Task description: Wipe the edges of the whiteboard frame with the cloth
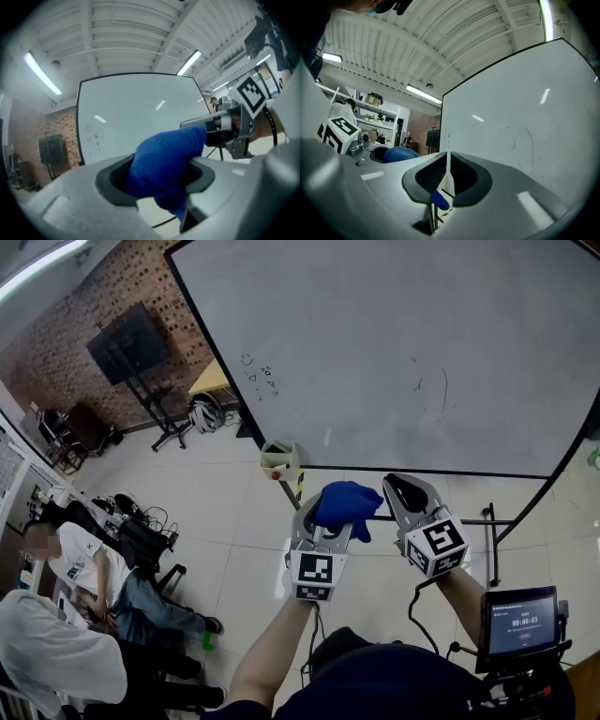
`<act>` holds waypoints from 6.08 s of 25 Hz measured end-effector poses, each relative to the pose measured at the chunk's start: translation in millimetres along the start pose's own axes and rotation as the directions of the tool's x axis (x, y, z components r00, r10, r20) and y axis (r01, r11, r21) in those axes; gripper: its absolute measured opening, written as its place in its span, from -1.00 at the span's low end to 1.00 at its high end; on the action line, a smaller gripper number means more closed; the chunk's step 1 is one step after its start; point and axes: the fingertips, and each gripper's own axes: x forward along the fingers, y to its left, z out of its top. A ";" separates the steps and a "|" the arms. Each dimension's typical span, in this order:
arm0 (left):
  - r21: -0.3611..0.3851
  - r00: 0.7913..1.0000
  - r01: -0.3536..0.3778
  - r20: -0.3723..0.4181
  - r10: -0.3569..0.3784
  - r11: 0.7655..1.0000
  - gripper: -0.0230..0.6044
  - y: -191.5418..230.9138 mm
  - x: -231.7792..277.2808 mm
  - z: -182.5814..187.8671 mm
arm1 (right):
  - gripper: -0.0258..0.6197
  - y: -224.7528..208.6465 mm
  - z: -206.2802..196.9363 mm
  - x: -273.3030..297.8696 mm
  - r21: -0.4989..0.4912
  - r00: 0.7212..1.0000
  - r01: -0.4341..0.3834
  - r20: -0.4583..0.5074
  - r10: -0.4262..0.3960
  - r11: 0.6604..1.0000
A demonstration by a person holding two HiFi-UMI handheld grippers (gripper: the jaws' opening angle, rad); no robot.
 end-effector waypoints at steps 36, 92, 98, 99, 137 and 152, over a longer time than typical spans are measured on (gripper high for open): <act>0.720 0.806 0.026 0.396 -0.441 0.693 0.21 235.0 113.2 287.2 | -0.34 34.6 299.0 292.8 0.099 0.753 -0.654 0.181 0.632 0.750; 0.566 0.823 -0.180 0.535 -0.191 0.805 -0.26 318.3 198.9 498.6 | -0.39 -145.4 539.3 386.9 -0.633 0.878 0.233 -0.191 -0.440 0.739; 0.604 0.827 -0.173 0.519 -0.219 0.778 -0.26 284.9 220.2 477.4 | -0.40 -174.1 515.1 365.0 -0.613 0.873 0.275 -0.163 -0.459 0.741; 0.606 0.825 -0.172 0.520 -0.223 0.777 -0.26 279.9 221.7 477.7 | -0.40 -178.8 513.7 360.7 -0.609 0.872 0.281 -0.161 -0.463 0.742; 0.693 0.854 -0.125 0.439 -0.278 0.710 -0.26 33.7 285.8 510.5 | -0.40 -380.5 511.9 137.3 -0.530 0.827 0.408 -0.130 -0.547 0.743; 0.709 0.769 -0.069 0.485 -0.415 0.702 -0.26 -40.9 297.1 565.0 | -0.40 -438.1 535.6 69.3 -0.520 0.719 0.555 -0.092 -0.689 0.649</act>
